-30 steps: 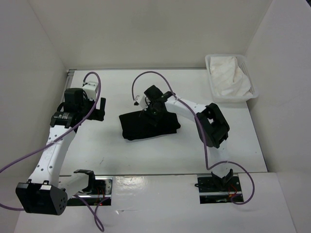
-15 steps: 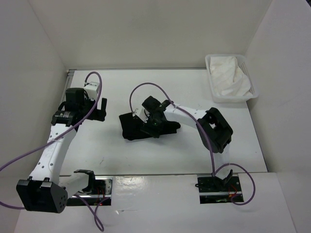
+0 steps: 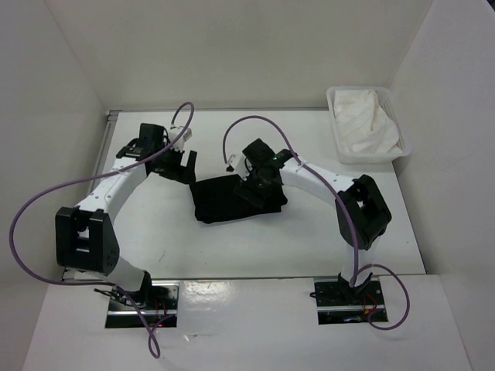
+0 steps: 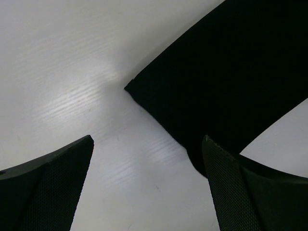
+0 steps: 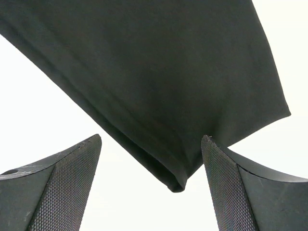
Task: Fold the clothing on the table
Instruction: Fold the skirt
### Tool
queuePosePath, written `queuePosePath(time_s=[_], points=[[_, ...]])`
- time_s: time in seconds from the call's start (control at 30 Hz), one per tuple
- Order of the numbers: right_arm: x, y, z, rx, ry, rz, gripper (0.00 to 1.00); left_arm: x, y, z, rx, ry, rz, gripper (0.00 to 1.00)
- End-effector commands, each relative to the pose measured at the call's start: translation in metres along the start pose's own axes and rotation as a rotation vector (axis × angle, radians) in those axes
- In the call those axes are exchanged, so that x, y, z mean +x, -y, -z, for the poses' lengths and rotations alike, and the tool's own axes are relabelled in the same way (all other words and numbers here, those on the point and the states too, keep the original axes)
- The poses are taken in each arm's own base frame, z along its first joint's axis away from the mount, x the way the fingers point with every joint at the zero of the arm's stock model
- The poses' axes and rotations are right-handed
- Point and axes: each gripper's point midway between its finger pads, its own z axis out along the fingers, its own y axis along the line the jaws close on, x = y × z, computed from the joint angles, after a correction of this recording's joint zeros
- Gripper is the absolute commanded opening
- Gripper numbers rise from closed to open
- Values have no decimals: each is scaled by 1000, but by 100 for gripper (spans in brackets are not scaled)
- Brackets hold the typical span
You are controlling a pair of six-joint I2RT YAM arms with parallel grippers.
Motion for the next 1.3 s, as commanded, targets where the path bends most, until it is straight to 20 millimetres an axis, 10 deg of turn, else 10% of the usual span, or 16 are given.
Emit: queuePosePath(time_s=[0.0, 0.53, 1.27], points=[[-14, 9, 15, 25, 64, -28, 88, -38, 22, -8, 149, 118, -51, 99], [10, 24, -31, -17, 20, -161, 90, -8, 56, -63, 458, -24, 5, 99], [36, 44, -63, -19, -33, -247, 99, 47, 26, -94, 375, -204, 105, 99]])
